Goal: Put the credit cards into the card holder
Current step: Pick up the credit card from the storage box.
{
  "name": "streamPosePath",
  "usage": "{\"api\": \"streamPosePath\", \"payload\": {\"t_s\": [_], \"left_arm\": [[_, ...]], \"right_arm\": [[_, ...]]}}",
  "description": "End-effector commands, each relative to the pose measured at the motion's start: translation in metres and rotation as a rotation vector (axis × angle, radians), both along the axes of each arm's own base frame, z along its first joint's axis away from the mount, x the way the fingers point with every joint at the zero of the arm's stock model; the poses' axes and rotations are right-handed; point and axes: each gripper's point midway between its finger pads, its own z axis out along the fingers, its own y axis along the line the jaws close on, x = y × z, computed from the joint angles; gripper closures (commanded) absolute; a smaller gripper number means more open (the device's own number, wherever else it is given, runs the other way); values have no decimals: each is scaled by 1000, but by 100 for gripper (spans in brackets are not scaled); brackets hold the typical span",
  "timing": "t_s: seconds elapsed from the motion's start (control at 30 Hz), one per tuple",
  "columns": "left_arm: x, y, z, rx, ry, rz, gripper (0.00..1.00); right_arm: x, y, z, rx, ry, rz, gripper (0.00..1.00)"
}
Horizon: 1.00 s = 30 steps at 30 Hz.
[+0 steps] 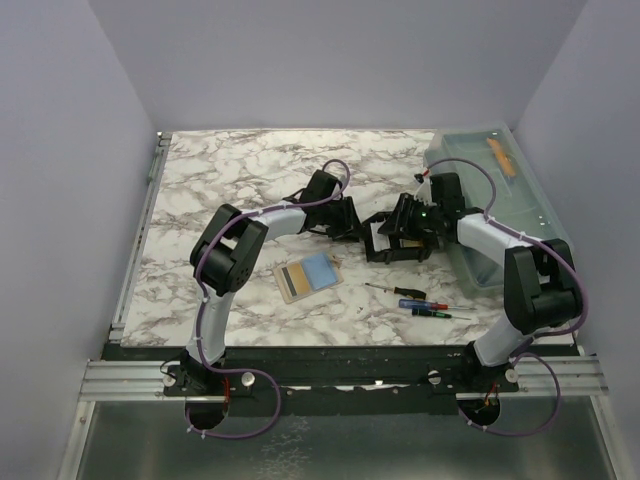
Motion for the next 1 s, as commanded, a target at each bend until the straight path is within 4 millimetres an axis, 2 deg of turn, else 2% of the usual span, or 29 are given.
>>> {"api": "streamPosePath", "payload": {"t_s": [0.0,0.27,0.33,0.53,0.7,0.87,0.97], "left_arm": [[0,-5,-4,4,7,-11,62],[-1,-6,-4,1,7,-14,62],[-1,-6,-3,1,4,-13,62],[-2,-3,2,6,-10,-9,62],[-3,14,10,44,-14,7,61],[-2,33,28,45,-33,28,58],[-4,36,44,32,-54,23,57]], "right_arm": [[-8,12,3,52,12,34,61],[-2,9,-7,17,6,40,95],[-2,6,-8,-1,4,33,100],[4,-8,0,-80,-26,-19,100],[6,-25,7,-165,-47,-79,100],[8,-33,9,-204,-56,-117,100],[9,-37,17,-212,-74,-146,100]]}}
